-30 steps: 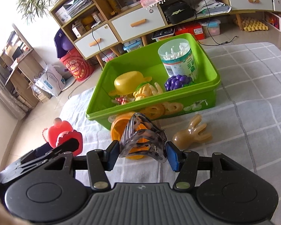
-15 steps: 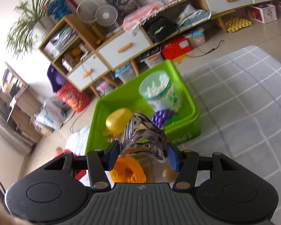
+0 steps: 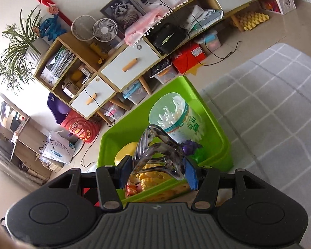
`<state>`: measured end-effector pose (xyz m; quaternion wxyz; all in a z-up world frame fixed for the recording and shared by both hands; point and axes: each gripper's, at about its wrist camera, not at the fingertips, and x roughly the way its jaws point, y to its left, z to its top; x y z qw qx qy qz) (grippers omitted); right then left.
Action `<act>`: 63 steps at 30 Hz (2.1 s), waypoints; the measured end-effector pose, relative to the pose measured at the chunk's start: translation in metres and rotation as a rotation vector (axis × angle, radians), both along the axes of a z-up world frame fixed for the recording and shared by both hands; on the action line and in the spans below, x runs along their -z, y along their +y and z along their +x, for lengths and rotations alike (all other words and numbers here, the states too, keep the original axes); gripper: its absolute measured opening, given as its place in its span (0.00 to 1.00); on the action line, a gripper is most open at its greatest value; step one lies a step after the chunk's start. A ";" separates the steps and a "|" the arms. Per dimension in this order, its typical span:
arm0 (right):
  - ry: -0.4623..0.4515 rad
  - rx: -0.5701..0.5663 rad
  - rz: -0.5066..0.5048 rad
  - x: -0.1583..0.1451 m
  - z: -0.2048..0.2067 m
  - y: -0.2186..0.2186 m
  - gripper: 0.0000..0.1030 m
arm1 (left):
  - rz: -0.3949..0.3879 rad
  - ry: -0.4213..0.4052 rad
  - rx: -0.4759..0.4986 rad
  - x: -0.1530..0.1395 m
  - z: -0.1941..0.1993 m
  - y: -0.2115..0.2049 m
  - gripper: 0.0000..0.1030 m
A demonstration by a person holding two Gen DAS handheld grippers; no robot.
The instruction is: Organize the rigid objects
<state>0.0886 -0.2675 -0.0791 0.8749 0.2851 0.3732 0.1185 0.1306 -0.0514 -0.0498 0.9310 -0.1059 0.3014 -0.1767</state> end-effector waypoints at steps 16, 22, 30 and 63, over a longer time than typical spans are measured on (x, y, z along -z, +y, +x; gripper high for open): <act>-0.066 0.022 -0.097 0.009 0.010 0.015 0.33 | 0.088 -0.048 0.020 0.005 -0.005 -0.025 0.85; -0.119 0.052 -0.113 0.001 0.007 0.015 0.65 | 0.088 -0.082 0.017 0.005 -0.009 -0.027 0.97; -0.112 0.025 -0.128 -0.006 0.003 0.010 0.65 | 0.096 -0.055 0.029 0.000 -0.013 -0.033 0.98; 0.035 -0.095 -0.177 -0.022 -0.065 -0.015 0.67 | 0.156 0.172 0.082 -0.009 -0.070 0.024 0.98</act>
